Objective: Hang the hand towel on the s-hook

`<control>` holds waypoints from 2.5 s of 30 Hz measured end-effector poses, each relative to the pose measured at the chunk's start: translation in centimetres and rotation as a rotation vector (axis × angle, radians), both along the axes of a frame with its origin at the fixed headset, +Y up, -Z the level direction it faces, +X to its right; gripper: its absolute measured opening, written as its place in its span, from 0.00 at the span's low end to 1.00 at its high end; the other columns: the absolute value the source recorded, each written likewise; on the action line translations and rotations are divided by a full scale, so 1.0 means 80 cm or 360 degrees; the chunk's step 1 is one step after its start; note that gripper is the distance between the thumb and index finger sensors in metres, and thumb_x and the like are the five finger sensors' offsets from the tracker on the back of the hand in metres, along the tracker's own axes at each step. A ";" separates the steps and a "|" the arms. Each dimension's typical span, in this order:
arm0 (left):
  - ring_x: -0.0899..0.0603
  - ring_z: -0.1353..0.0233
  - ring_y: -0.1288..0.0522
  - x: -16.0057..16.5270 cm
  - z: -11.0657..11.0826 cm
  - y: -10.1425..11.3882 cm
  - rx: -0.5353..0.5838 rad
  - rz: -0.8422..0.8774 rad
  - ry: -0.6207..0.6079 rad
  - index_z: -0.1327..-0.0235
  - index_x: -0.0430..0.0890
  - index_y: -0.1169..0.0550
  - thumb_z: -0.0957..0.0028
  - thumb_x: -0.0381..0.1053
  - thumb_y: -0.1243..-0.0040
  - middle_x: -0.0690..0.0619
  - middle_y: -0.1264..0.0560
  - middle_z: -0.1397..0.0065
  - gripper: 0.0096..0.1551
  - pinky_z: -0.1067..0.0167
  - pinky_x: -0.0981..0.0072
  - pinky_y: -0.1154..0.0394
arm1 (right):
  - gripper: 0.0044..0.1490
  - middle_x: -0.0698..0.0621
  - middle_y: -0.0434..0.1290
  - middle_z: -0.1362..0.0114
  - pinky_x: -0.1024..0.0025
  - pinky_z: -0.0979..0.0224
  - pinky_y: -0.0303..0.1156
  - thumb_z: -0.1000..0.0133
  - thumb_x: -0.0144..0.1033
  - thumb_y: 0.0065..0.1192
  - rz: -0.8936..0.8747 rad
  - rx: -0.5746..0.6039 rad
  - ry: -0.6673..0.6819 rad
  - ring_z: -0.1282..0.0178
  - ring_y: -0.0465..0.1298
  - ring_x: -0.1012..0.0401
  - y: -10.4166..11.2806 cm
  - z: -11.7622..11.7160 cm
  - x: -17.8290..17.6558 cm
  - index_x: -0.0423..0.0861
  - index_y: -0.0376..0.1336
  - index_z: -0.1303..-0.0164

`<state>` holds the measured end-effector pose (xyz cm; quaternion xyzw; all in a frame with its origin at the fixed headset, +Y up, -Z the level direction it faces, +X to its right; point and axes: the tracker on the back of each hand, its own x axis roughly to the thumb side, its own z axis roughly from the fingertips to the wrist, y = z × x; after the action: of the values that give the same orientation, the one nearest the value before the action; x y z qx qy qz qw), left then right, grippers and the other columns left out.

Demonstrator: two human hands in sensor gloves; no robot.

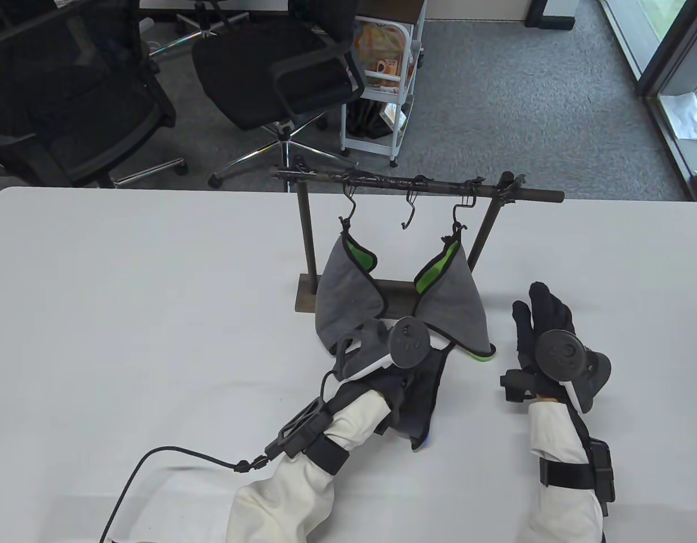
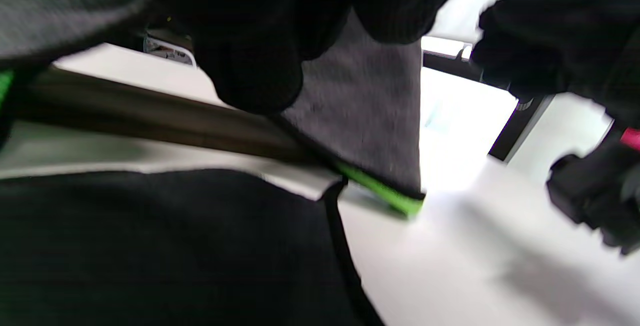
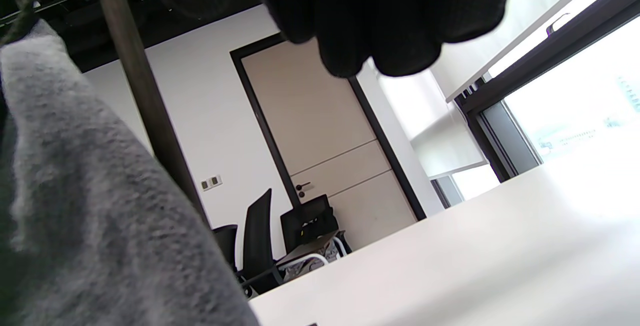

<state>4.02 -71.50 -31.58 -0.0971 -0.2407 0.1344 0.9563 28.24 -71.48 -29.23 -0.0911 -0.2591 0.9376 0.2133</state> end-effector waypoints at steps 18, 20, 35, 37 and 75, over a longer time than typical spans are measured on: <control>0.46 0.39 0.27 0.068 -0.014 -0.089 -0.0321 -0.0630 -0.0015 0.15 0.36 0.44 0.44 0.60 0.41 0.34 0.43 0.19 0.51 0.48 0.66 0.18 | 0.35 0.35 0.69 0.28 0.41 0.26 0.64 0.36 0.45 0.49 -0.0225 -0.0030 0.0108 0.29 0.69 0.41 -0.009 -0.004 0.001 0.38 0.58 0.23; 0.46 0.39 0.27 0.065 -0.012 -0.088 -0.0302 -0.0583 -0.0006 0.18 0.38 0.38 0.44 0.58 0.40 0.37 0.39 0.23 0.45 0.48 0.66 0.18 | 0.35 0.35 0.69 0.28 0.41 0.26 0.64 0.36 0.45 0.49 -0.0229 -0.0035 0.0108 0.29 0.69 0.41 -0.009 -0.004 0.001 0.38 0.58 0.23; 0.45 0.36 0.22 0.024 0.006 -0.073 -0.0214 -0.0183 -0.0075 0.38 0.51 0.23 0.42 0.45 0.40 0.46 0.27 0.25 0.18 0.43 0.58 0.17 | 0.35 0.34 0.69 0.28 0.40 0.27 0.64 0.36 0.45 0.49 -0.0216 -0.0040 0.0109 0.30 0.69 0.41 -0.010 -0.004 0.001 0.38 0.59 0.23; 0.45 0.37 0.20 0.015 0.006 -0.069 -0.0201 -0.0093 -0.0062 0.38 0.52 0.23 0.42 0.45 0.41 0.45 0.25 0.26 0.18 0.44 0.59 0.16 | 0.35 0.34 0.69 0.28 0.40 0.27 0.64 0.36 0.45 0.49 -0.0214 -0.0041 0.0107 0.30 0.69 0.41 -0.010 -0.004 0.001 0.38 0.59 0.23; 0.48 0.40 0.20 -0.126 -0.015 0.110 -0.0207 0.1734 0.0218 0.32 0.52 0.26 0.39 0.44 0.44 0.50 0.23 0.31 0.21 0.45 0.63 0.16 | 0.33 0.35 0.70 0.30 0.41 0.27 0.65 0.36 0.45 0.48 -0.0243 -0.0035 0.0123 0.31 0.70 0.41 -0.011 -0.003 0.002 0.39 0.60 0.25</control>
<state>-6.04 -62.74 -32.74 -0.0085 -0.1846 0.6303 0.7540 28.43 -72.37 -29.48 -0.0767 -0.2327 0.9242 0.2929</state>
